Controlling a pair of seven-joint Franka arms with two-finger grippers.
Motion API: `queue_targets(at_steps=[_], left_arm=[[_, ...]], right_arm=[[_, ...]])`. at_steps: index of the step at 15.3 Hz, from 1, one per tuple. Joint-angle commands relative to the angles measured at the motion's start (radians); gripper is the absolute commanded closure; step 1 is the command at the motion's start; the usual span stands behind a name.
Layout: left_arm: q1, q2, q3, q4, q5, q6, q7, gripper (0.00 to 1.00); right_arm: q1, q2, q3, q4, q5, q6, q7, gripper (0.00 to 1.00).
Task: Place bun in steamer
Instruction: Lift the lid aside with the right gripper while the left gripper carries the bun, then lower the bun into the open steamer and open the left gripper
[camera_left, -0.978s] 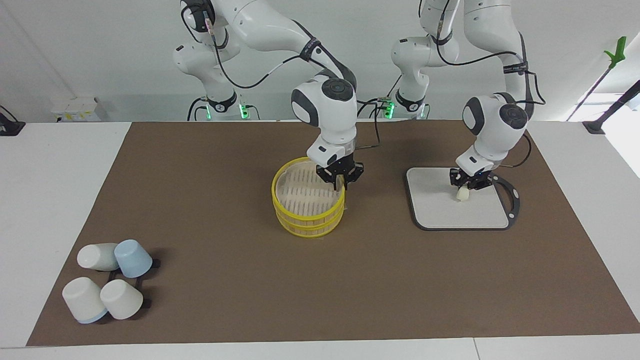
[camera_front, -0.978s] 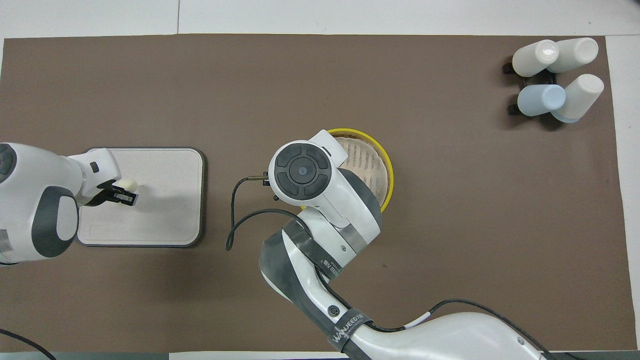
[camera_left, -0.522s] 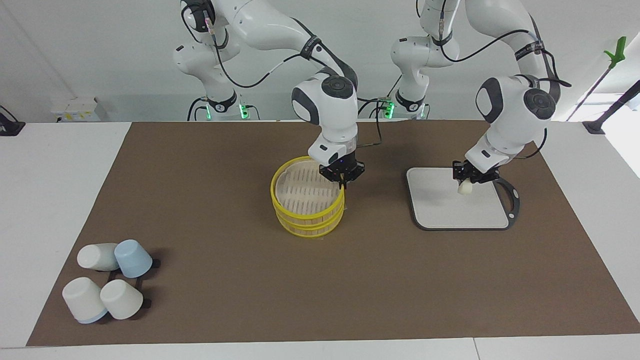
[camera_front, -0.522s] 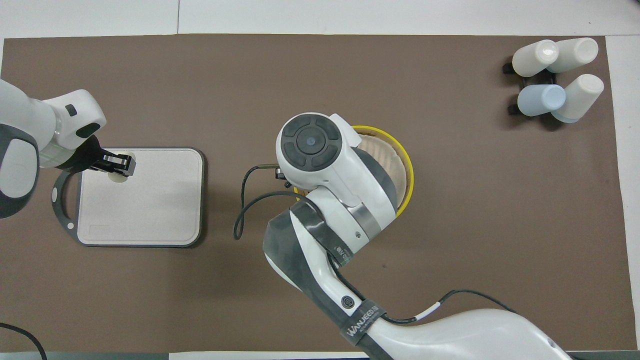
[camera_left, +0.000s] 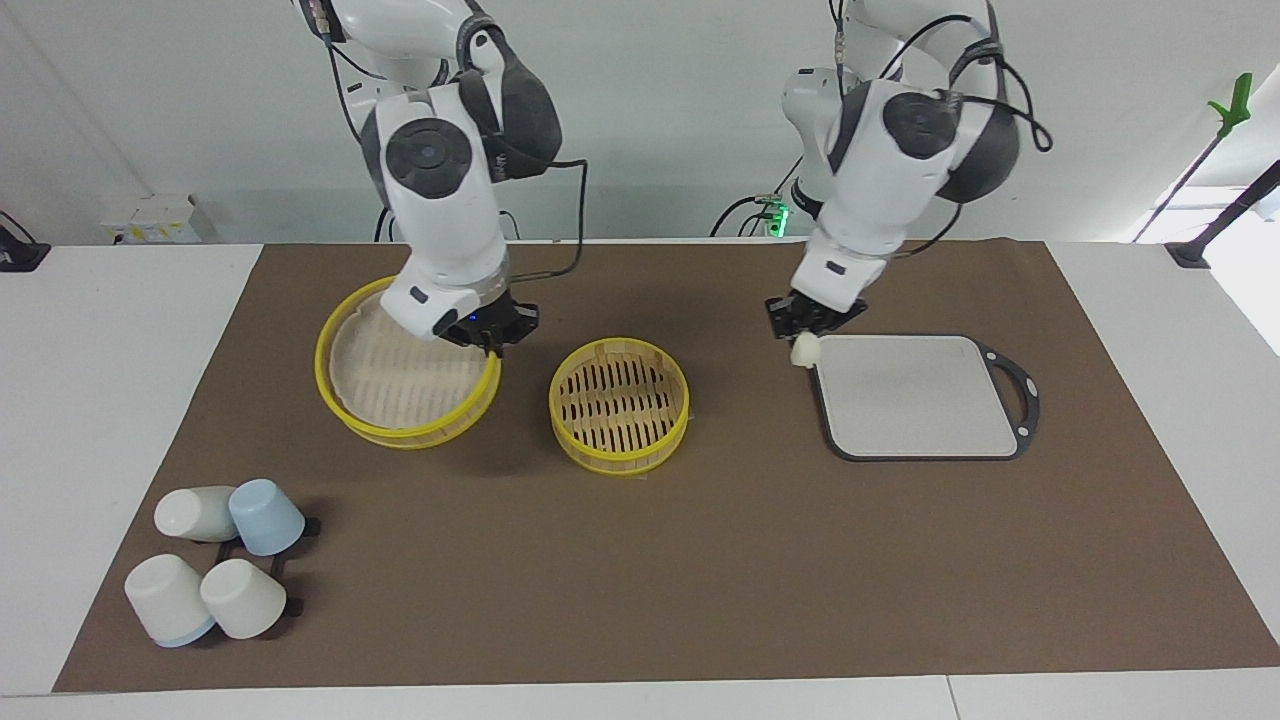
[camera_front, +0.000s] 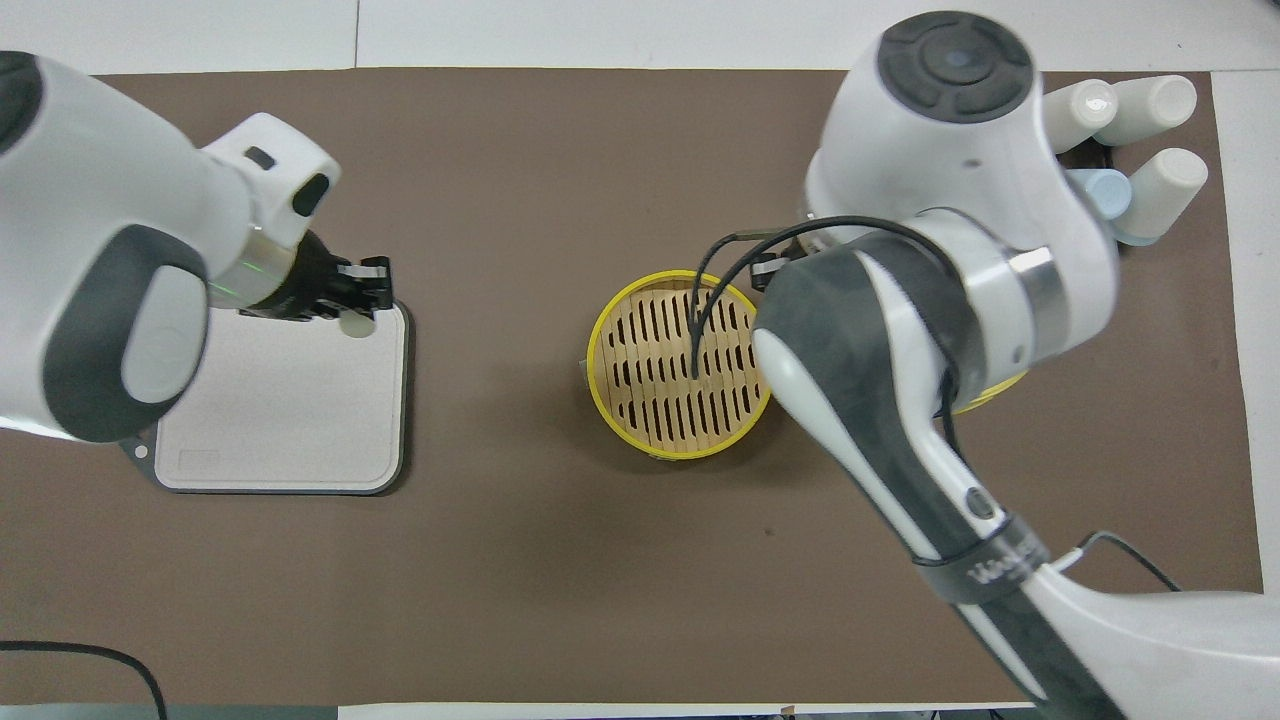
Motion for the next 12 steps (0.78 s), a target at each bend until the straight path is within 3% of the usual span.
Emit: queue_targets(at_steps=[1,3,6,10,12], left_arm=[[-0.118,0.076,0.018,0.012,0.004,0.135,-0.134,0.86],[-0.172,0.083,0.018,-0.042,0.004,0.211,-0.172,0.86],[-0.233,0.207,0.021,-0.031,0.04,0.308,-0.24,0.86],[-0.243,0.249,0.021,-0.063,0.056,0.377,-0.242,0.84],[-0.244,0.252,0.02,-0.068,0.056,0.39,-0.245,0.67]], right_arm=[[-0.033,-0.018,0.013,-0.033,-0.063,-0.05,-0.066,1.0],[-0.05,-0.032,0.013,-0.068,-0.092,-0.041,-0.137,1.0],[-0.085,-0.044,0.013,-0.096,-0.094,-0.038,-0.191,1.0],[-0.095,-0.049,0.014,-0.111,-0.092,-0.025,-0.199,1.0],[-0.093,-0.05,0.014,-0.109,-0.092,-0.024,-0.199,1.0]])
